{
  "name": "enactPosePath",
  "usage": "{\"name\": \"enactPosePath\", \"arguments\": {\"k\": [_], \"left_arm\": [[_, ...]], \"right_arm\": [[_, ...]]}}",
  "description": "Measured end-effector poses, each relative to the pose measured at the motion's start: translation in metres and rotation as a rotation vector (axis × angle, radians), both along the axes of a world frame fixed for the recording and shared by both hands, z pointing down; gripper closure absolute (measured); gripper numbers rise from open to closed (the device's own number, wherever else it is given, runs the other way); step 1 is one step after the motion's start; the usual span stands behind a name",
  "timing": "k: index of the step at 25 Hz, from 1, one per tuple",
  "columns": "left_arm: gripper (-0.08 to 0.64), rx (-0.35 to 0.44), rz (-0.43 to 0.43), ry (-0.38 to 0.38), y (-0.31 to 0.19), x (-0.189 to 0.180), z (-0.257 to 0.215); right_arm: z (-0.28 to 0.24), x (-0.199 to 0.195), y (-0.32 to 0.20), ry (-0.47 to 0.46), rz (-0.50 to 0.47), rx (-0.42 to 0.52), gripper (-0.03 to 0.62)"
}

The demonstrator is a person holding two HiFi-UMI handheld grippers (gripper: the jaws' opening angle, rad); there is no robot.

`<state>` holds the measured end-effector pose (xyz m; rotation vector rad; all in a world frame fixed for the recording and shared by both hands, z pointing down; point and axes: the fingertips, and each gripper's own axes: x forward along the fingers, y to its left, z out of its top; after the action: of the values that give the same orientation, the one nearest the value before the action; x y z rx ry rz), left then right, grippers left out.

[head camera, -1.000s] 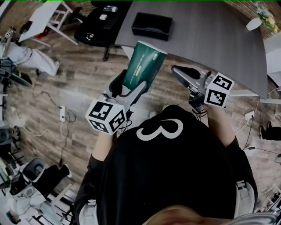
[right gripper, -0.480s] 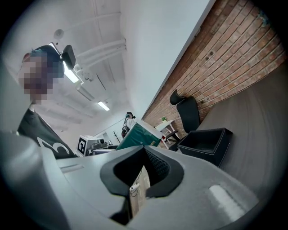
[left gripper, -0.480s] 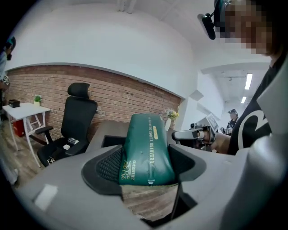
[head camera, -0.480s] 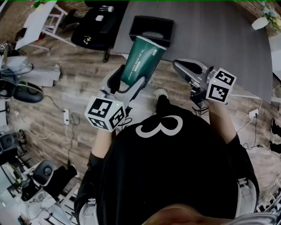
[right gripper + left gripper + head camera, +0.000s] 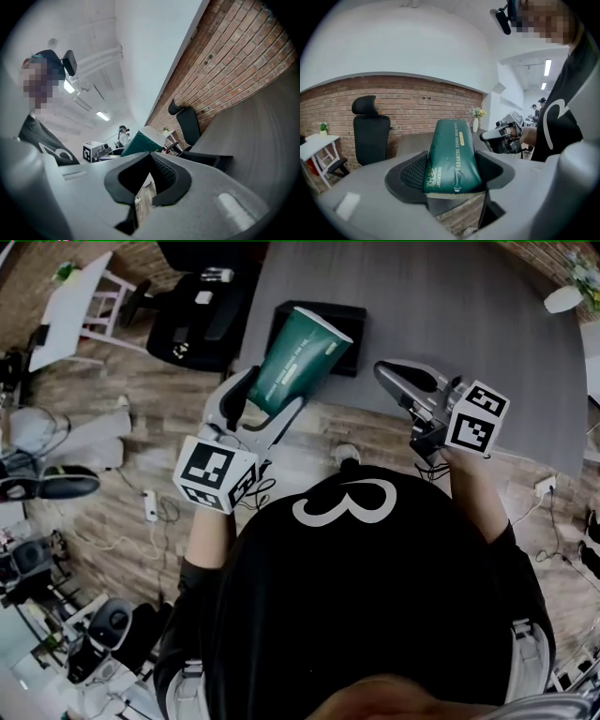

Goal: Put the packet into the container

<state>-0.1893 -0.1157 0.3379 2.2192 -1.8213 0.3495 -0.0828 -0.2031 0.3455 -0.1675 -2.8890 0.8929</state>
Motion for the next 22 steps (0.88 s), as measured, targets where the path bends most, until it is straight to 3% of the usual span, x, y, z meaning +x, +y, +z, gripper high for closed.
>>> {"name": "enactPosePath", "arguments": {"k": [8, 22], "left_arm": [[0.216, 0.005, 0.15, -0.144, -0.038, -0.003, 0.008], [0.218, -0.075, 0.637, -0.266, -0.086, -0.04, 0.045]], "right_arm": [[0.005, 0.005, -0.029, -0.004, 0.059, 0.004, 0.591], [0.021, -0.027, -0.04, 0.03, 0.303, -0.048, 0.591]]}}
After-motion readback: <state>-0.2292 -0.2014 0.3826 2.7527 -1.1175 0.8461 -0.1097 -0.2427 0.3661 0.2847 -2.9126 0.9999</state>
